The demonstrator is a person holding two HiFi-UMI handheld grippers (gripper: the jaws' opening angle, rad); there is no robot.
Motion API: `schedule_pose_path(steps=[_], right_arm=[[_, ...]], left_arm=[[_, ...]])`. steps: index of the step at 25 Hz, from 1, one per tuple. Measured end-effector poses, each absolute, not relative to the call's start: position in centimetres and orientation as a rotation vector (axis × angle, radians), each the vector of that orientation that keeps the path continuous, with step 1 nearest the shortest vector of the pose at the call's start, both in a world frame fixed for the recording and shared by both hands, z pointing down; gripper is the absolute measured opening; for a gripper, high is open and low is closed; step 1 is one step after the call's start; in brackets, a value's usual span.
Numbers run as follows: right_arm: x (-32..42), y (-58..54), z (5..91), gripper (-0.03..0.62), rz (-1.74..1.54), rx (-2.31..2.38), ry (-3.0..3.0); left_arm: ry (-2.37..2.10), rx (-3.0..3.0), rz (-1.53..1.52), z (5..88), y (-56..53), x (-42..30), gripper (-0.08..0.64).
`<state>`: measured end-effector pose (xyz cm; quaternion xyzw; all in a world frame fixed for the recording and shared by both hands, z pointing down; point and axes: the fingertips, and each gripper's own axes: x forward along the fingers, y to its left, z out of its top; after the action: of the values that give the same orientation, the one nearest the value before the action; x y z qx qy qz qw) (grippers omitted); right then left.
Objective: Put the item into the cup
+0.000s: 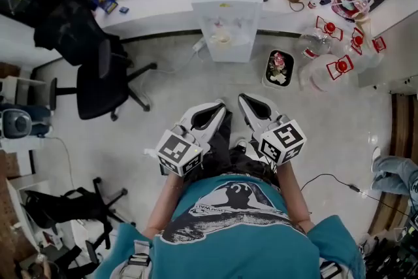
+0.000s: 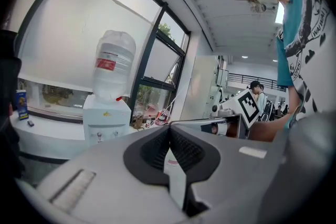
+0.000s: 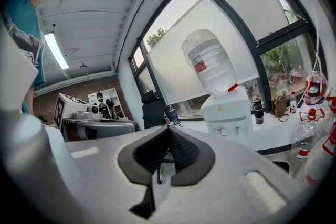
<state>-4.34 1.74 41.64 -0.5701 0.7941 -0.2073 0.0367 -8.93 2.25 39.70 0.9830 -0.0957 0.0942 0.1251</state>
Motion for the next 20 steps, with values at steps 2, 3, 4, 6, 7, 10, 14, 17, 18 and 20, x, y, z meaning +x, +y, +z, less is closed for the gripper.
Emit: schedule_pose_path(steps=[2,3,4,6,7,10,14,17,18,20], right_arm=[[-5.0,2.7,41.1,-0.006,-0.609,-1.736,2.451],[-5.2,3.2,40.8,-0.006,-0.597,-1.73,2.456],[-5.4,3.6,40.5,-0.006,-0.585,-1.727,2.459],[-5.8,4.3,40.2,-0.005,-0.569,-1.728,2.465],[-6.0,4.7,40.1,-0.003,-0.562,-1.73,2.47],[-6.7,5.6,39.8,-0.002,-0.542,-1.731,2.487],[-7.3,6.7,39.5,-0.002,-0.531,-1.715,2.497],[-7.7,7.3,39.2,-0.002,-0.516,-1.715,2.507],[-7.9,7.4,39.2,-0.002,-0.513,-1.716,2.511],[-8.1,7.8,39.1,-0.002,-0.51,-1.713,2.518]], left_arm=[[-0.27,2.88,0.26,39.3,3.6,-9.2,0.011],[-0.265,2.887,0.254,39.1,4.3,-9.3,0.011],[-0.26,2.893,0.249,38.9,4.9,-9.5,0.011],[-0.252,2.899,0.241,38.7,6.0,-9.8,0.011],[-0.249,2.902,0.237,38.6,6.4,-10.0,0.011],[-0.244,2.911,0.23,38.4,7.6,-10.5,0.011],[-0.239,2.92,0.216,38.3,8.9,-10.9,0.011],[-0.237,2.922,0.213,38.3,9.5,-11.3,0.011],[-0.236,2.922,0.212,38.3,9.6,-11.4,0.011],[-0.236,2.923,0.21,38.3,9.9,-11.6,0.011]])
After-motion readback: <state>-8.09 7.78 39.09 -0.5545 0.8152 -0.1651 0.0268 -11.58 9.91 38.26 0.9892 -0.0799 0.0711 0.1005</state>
